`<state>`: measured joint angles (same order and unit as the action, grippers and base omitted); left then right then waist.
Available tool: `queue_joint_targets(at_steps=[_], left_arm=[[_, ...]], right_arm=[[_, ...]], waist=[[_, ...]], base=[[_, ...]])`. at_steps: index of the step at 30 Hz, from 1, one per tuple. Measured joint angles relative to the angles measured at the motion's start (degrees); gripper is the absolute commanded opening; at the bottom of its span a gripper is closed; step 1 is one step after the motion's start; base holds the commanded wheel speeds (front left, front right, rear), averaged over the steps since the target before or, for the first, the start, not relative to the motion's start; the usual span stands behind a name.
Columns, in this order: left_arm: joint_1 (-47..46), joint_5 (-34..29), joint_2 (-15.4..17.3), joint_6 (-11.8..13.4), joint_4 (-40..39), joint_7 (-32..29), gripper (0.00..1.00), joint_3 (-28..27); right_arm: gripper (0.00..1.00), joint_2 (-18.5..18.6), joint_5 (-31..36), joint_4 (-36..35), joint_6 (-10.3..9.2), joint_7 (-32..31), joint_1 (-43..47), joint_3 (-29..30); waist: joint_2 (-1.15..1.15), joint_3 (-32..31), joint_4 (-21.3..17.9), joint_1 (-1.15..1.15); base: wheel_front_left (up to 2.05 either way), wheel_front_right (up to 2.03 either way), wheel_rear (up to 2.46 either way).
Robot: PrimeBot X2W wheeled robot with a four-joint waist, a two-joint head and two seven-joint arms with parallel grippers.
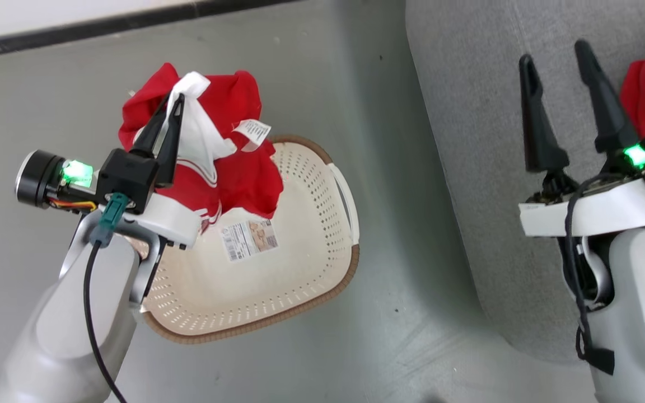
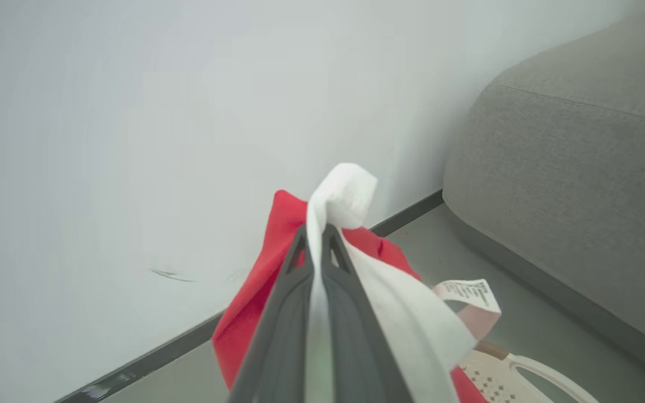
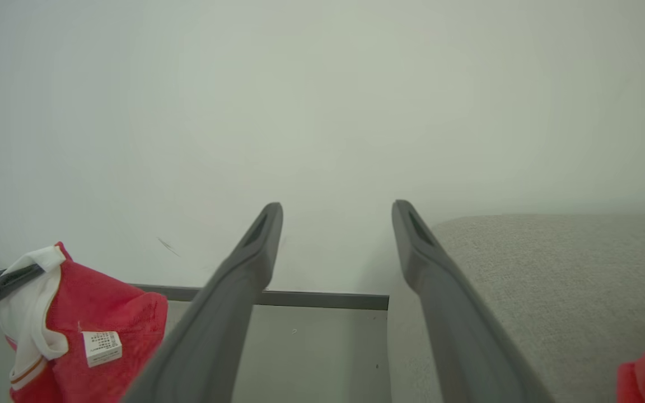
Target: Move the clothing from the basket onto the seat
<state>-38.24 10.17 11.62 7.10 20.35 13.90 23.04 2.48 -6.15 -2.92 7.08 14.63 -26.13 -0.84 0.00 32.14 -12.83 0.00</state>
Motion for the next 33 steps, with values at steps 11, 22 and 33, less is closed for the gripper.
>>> queue_joint_targets(at_steps=[11, 22, 33], left_arm=[[5.14, 1.45, 1.38, 0.07, -3.61, 0.12, 0.0, -0.99], [9.83, 3.76, 1.26, -1.3, -5.52, -0.15, 0.0, 0.2], [10.54, 4.46, 1.13, -4.08, -8.43, -2.92, 0.0, 2.79]], right_arm=[[1.0, 0.03, 2.12, 3.13, 0.0, 0.0, 4.04, -2.11], [1.0, 0.04, 3.33, 5.79, 0.0, 0.0, 9.59, -3.55], [1.0, 1.42, 5.13, 8.15, 0.0, 0.0, 14.22, -6.04]], waist=[[0.0, -7.31, 3.16, 0.0], [0.0, -15.59, 5.86, 0.0], [0.0, -22.69, 7.56, 0.0]], base=[[0.0, 0.0, 0.0], [0.0, 0.0, 0.0], [0.0, 0.0, 0.0]])
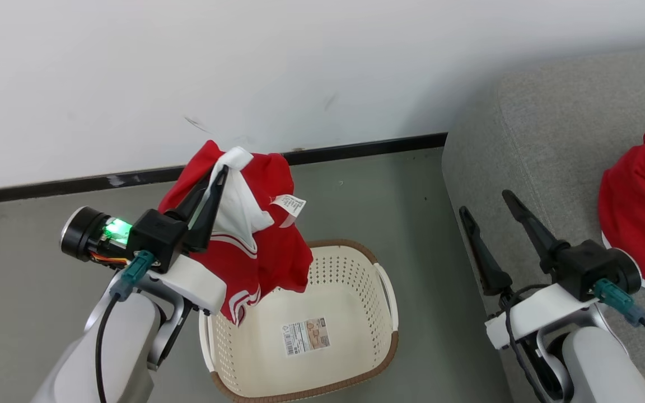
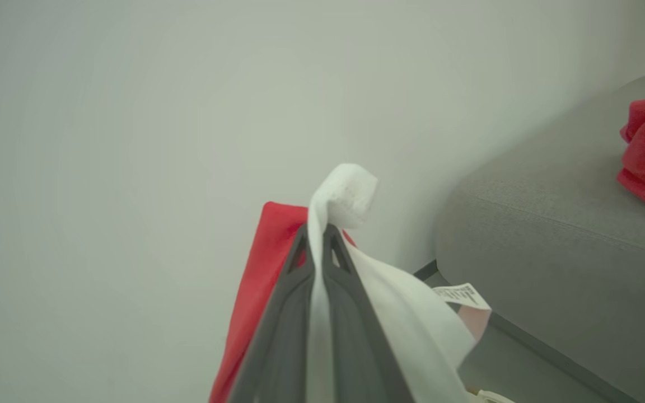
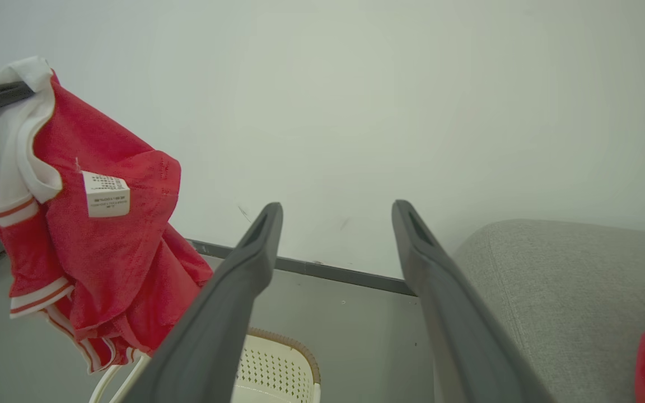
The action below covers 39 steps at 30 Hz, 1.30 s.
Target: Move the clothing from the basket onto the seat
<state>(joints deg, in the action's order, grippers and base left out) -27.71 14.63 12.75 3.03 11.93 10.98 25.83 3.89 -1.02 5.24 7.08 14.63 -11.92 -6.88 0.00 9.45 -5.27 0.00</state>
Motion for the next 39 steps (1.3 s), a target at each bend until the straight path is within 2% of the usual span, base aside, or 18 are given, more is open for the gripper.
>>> queue_joint_targets(at_steps=[10, 20, 30, 39], left_arm=[[0.08, 0.74, -1.56, -2.78, -3.05, -3.57, 0.0, 3.79], [0.35, 2.5, -4.3, -5.16, -5.3, -7.47, 0.0, 8.18], [0.6, 2.96, -7.15, -6.28, -7.19, -10.03, 0.0, 11.88], [0.6, 3.42, -7.83, -6.77, -9.1, -12.04, 0.0, 13.74]], right_arm=[[1.0, 5.12, -0.4, 2.85, 0.0, 0.0, 1.26, -7.94], [1.0, 8.53, -5.25, 5.93, 0.0, 0.0, 1.16, -20.16], [1.0, 11.15, -11.68, 8.51, 0.0, -0.01, 1.09, -27.53], [1.0, 13.99, -16.84, 9.73, 0.0, -0.01, -2.98, -35.05]], waist=[[0.0, -5.44, 1.12, 0.0], [0.0, -9.41, 2.24, 0.0], [0.0, -11.57, 3.01, 0.0], [0.0, -12.11, 3.19, 0.0]], base=[[0.0, 0.0, 0.0], [0.0, 0.0, 0.0], [0.0, 0.0, 0.0], [0.0, 0.0, 0.0]])
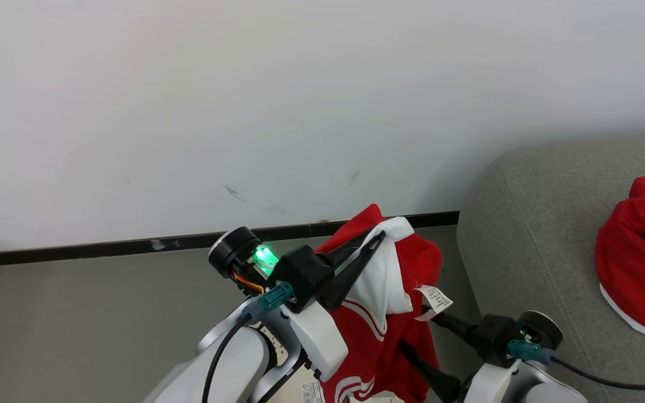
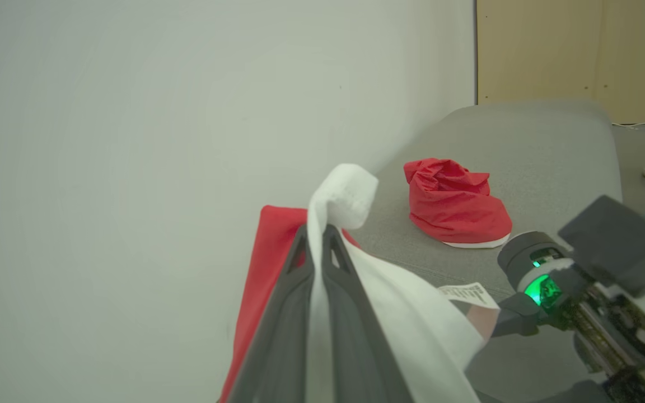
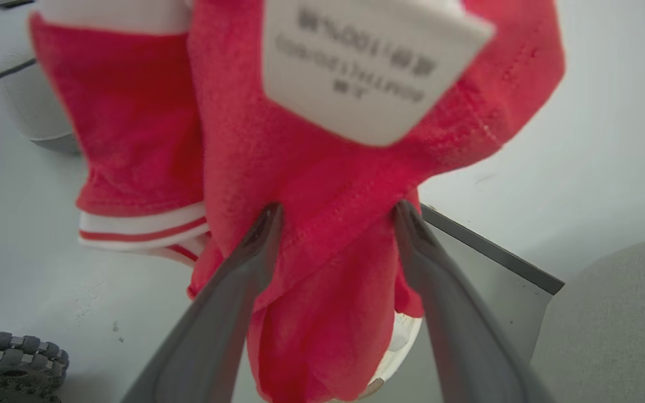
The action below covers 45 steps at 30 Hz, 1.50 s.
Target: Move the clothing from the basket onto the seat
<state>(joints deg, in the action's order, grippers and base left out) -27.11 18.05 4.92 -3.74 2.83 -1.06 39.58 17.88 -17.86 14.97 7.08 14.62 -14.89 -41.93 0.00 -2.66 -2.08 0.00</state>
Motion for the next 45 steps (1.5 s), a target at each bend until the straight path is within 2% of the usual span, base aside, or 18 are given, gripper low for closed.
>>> queue_joint_targets(at_steps=[9, 15, 21, 26, 27, 28, 30, 31, 32, 38, 45], left_arm=[[-0.01, 0.08, -0.73, 0.0, -1.16, -1.41, 0.0, 1.13], [-0.04, 0.54, -0.88, 0.0, -1.58, -1.92, 0.0, 1.32], [-0.06, 0.57, -0.89, 0.07, -1.9, -2.08, 0.0, 1.31], [-0.07, 0.57, -0.92, 0.16, -2.24, -2.42, 0.0, 1.29], [-0.07, 0.57, -0.92, 0.16, -2.29, -2.42, 0.0, 1.29], [-0.07, 0.57, -0.92, 0.32, -2.34, -2.42, 0.0, 1.26], [-0.08, 0.59, -0.94, 0.57, -2.38, -2.42, 0.0, 1.21], [-0.08, 0.6, -0.93, 0.57, -2.37, -2.42, 0.0, 1.2], [-0.08, 0.68, -0.93, 0.58, -2.37, -2.42, 0.0, 1.14], [-0.07, 1.13, -0.79, 1.43, -1.58, -2.43, 0.0, -0.19], [0.5, 1.69, -0.15, 2.16, -0.25, -2.41, 0.0, -1.57]], right_arm=[[1.0, 1.83, -4.25, 1.18, 0.0, 0.0, -6.78, -10.17], [1.0, 1.46, -13.61, 0.59, 0.0, 0.0, -8.04, -16.72], [1.0, 2.33, -18.52, 0.04, 0.0, 0.0, -11.39, -19.82], [1.0, 1.87, -20.12, -0.18, 0.0, 0.0, -14.55, -22.47], [0.8, 1.74, -20.46, -0.12, 0.0, 0.0, -15.07, -23.25], [0.47, 1.57, -20.49, -0.05, 0.0, 0.0, -15.47, -23.92], [0.25, 1.47, -20.42, -0.04, 0.0, 0.0, -16.62, -25.9], [0.05, 1.46, -20.4, -0.04, 0.0, 0.0, -17.17, -26.61], [0.0, 1.44, -20.38, -0.04, 0.0, 0.0, -17.57, -27.04], [0.0, 2.87, -20.31, -1.44, 0.0, 0.0, -18.51, -27.77], [0.0, 6.51, -20.47, -3.43, 0.0, 0.0, -17.73, -22.94]], waist=[[0.0, 0.42, 0.2, 0.0], [0.0, 0.71, 0.95, 0.0], [0.0, 1.08, 1.56, 0.0], [0.0, 1.52, 1.6, 0.0], [0.0, 1.6, 1.57, 0.0], [0.0, 1.67, 1.54, 0.0], [0.0, 1.81, 1.49, 0.0], [0.0, 1.86, 1.48, 0.0], [0.0, 1.89, 1.47, 0.0], [0.0, 2.12, 1.16, 0.0], [0.0, 2.11, 0.24, 0.0]], base=[[0.0, 0.0, 0.0], [0.0, 0.0, 0.0], [0.0, 0.0, 0.0], [0.0, 0.0, 0.0], [0.0, 0.0, 0.0], [0.0, 0.0, 0.0], [0.0, 0.0, 0.0], [0.0, 0.0, 0.0], [0.0, 0.0, 0.0], [0.0, 0.0, 0.0], [0.0, 0.0, 0.0]])
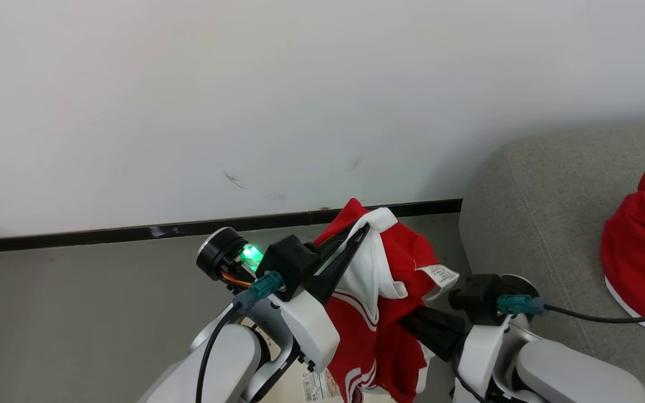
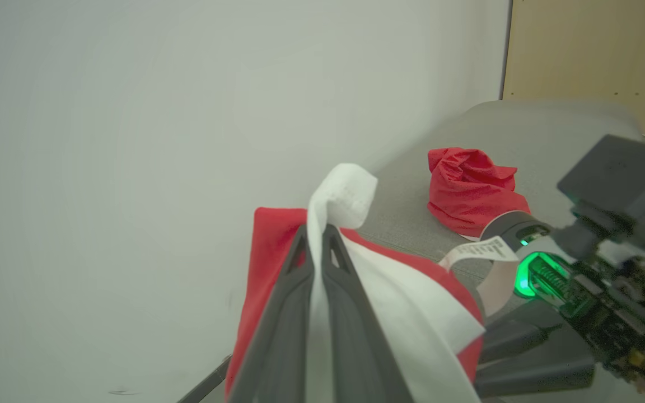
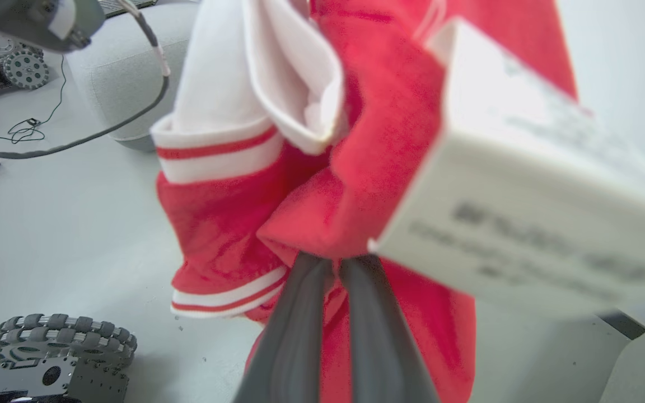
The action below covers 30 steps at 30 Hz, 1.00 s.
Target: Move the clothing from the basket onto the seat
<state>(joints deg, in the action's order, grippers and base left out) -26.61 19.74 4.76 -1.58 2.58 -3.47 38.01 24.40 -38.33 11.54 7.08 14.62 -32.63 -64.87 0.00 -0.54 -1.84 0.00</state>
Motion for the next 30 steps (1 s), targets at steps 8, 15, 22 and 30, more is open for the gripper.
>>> queue_joint_targets(at_steps=[8, 15, 22, 30], left_arm=[[1.55, 0.85, 0.71, 1.0, 1.2, 0.09, 0.0, -0.82], [2.66, 1.47, 0.92, 1.45, 1.97, 0.59, 0.0, -1.45], [3.49, 2.54, 0.6, 1.45, 2.11, 1.99, 1.0, -1.85], [3.87, 2.96, 0.46, 1.44, 2.12, 2.83, 1.0, -1.89]], right_arm=[[0.0, 3.13, -0.7, -2.15, 0.0, 0.0, 5.61, 6.77], [0.0, 4.3, -0.53, -4.3, 0.0, 0.0, 7.76, 13.32], [0.0, 4.53, 0.71, -5.98, 0.0, 0.0, 7.83, 19.67], [0.0, 4.57, 1.61, -7.58, 0.0, 0.0, 9.26, 26.97]], waist=[[0.0, -0.17, -1.36, 0.0], [0.0, -0.37, -2.78, 0.0], [0.0, -0.68, -3.95, 0.0], [0.0, -0.93, -4.8, 0.0]], base=[[0.0, 0.0, 0.0], [0.0, 0.0, 0.0], [0.0, 0.0, 0.0], [0.0, 0.0, 0.0]])
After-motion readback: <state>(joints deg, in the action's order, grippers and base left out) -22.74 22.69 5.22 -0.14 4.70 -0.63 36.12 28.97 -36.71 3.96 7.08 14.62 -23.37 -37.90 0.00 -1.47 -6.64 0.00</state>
